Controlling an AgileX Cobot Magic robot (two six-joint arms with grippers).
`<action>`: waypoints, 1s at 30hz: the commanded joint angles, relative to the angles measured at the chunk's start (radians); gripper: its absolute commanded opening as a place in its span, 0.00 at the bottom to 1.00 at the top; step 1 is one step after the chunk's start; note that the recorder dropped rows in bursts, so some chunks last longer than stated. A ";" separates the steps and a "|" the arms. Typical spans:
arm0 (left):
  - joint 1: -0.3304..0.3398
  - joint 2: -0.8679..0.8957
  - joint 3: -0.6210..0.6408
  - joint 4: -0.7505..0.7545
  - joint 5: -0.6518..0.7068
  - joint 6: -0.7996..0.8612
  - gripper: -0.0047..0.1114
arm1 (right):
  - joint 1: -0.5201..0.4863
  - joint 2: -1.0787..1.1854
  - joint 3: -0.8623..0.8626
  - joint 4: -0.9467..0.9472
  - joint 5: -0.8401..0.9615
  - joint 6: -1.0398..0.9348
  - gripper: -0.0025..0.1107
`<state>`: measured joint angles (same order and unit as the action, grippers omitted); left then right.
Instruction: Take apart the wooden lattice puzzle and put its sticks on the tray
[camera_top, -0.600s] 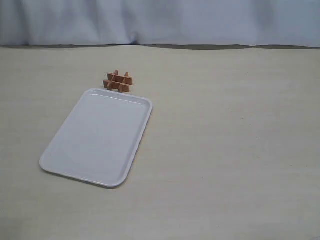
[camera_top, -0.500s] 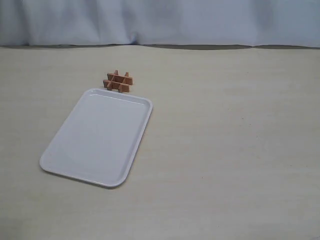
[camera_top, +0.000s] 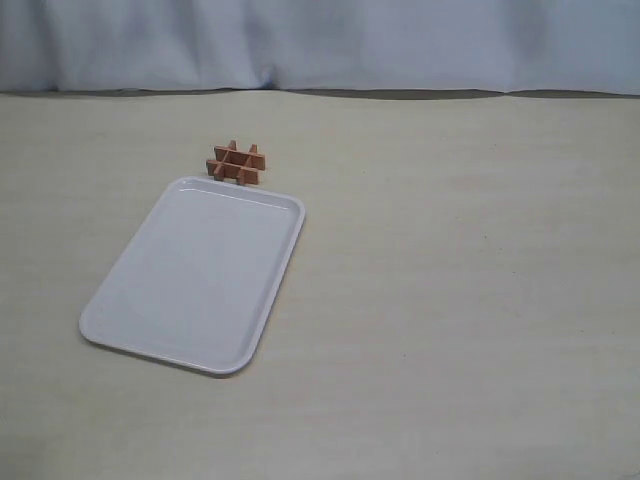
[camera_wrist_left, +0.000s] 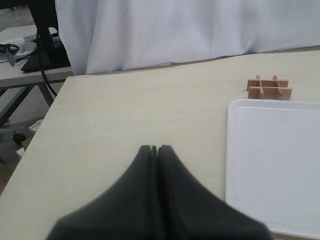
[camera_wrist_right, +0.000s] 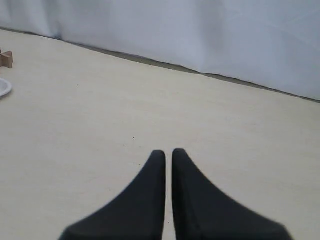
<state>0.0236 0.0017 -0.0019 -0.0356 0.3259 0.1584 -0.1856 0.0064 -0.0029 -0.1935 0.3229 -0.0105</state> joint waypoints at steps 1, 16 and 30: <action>0.000 -0.002 0.002 -0.003 -0.016 0.001 0.04 | 0.002 -0.006 0.003 -0.005 -0.074 -0.002 0.06; 0.000 -0.002 0.002 0.001 -0.016 0.001 0.04 | 0.002 -0.006 0.003 0.406 -0.323 0.000 0.06; 0.000 -0.002 0.002 0.001 -0.016 0.001 0.04 | 0.002 -0.006 -0.028 1.041 -0.484 0.011 0.06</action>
<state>0.0236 0.0017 -0.0019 -0.0356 0.3259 0.1584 -0.1856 0.0064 -0.0066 0.8454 -0.1576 0.0000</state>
